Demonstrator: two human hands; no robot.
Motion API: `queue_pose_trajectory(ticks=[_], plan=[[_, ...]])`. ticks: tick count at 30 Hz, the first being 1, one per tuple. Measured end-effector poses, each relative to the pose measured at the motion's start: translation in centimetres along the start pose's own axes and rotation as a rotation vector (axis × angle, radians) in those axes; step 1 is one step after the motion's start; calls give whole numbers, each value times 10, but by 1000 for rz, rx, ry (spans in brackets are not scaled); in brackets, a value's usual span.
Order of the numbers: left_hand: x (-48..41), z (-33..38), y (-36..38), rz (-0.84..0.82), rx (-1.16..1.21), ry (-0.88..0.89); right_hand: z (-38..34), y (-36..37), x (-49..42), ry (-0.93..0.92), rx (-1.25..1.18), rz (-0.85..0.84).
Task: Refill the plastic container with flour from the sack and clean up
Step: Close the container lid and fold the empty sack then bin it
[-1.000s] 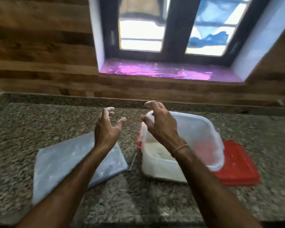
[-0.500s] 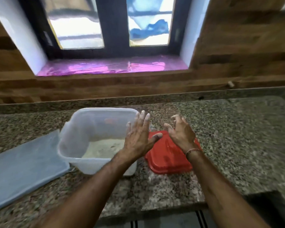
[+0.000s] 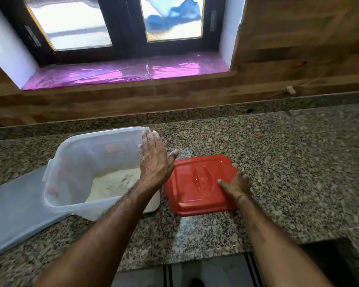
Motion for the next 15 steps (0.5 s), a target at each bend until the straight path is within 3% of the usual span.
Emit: queue_pose_trajectory(ticks=[5, 8, 11, 15], plan=[[-4, 0, 0, 4, -14, -25, 0, 17, -17, 76, -195, -61], [-7, -2, 0, 8, -25, -30, 13, 27, -38, 81, -501, -123], [-9, -3, 1, 19, -24, -30, 1, 6, -14, 48, -732, -154], [-10, -4, 2, 17, -41, -31, -12, -30, -2, -66, -851, -103]])
Point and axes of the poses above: each hand's wrist, its own x-axis away from the middle knuckle, its own y-axis out of the palm, z = x × y, the point moved 5 cm from there along -x, towards the middle knuckle, and after that the axes turned 5 degrees about x, right-handed, at the moved point
